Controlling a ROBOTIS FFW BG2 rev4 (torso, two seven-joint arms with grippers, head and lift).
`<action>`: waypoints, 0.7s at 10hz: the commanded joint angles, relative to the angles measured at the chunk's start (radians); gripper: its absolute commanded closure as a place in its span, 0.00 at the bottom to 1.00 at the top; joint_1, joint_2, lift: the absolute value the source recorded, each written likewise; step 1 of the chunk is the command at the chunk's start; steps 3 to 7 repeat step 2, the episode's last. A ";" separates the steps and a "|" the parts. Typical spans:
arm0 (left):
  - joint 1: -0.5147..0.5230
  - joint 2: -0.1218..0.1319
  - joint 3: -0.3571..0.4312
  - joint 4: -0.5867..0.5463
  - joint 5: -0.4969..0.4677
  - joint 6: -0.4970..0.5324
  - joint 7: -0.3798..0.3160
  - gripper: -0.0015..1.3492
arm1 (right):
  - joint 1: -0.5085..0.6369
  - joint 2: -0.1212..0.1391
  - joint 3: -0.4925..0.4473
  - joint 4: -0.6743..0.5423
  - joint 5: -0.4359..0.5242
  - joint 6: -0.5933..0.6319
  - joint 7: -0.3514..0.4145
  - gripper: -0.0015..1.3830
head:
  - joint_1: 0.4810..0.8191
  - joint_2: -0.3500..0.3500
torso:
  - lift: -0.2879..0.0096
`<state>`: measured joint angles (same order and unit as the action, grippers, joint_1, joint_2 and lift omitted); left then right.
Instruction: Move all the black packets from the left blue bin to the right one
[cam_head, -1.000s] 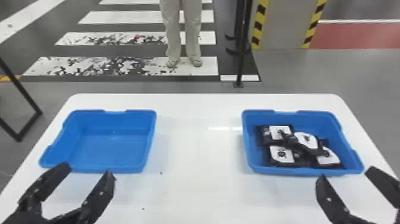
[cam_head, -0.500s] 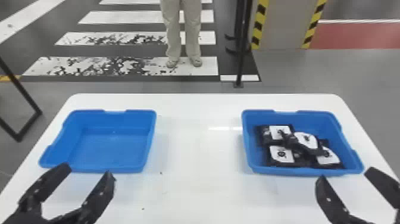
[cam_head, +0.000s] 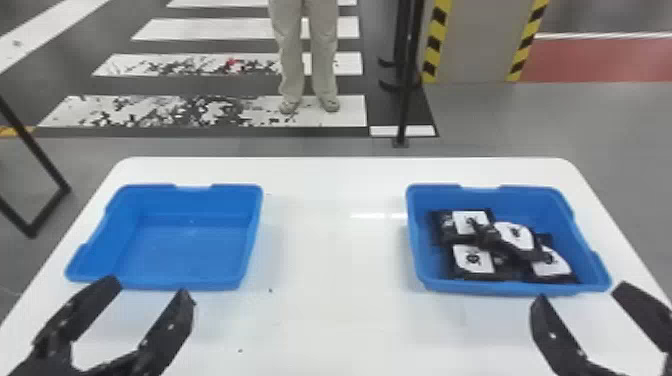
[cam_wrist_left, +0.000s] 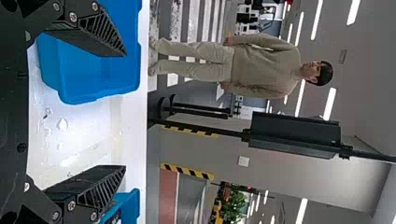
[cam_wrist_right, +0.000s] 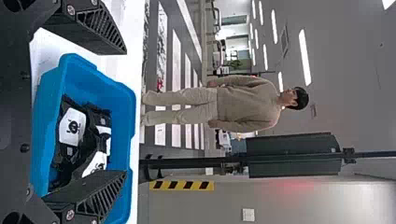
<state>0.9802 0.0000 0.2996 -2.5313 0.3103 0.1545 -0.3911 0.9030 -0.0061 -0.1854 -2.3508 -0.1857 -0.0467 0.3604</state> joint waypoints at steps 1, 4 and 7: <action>0.002 -0.003 0.002 0.002 0.005 0.000 0.000 0.14 | 0.000 0.000 0.000 0.001 -0.002 0.000 0.000 0.08 | 0.63 0.55 | 0.50; 0.002 -0.003 0.002 0.002 0.007 0.000 0.000 0.14 | 0.000 0.000 0.000 0.001 -0.002 0.000 0.000 0.08 | 0.63 0.55 | 0.50; 0.002 -0.003 0.002 0.002 0.007 0.000 0.000 0.14 | 0.000 0.000 0.000 0.001 -0.002 0.000 0.000 0.08 | 0.63 0.55 | 0.50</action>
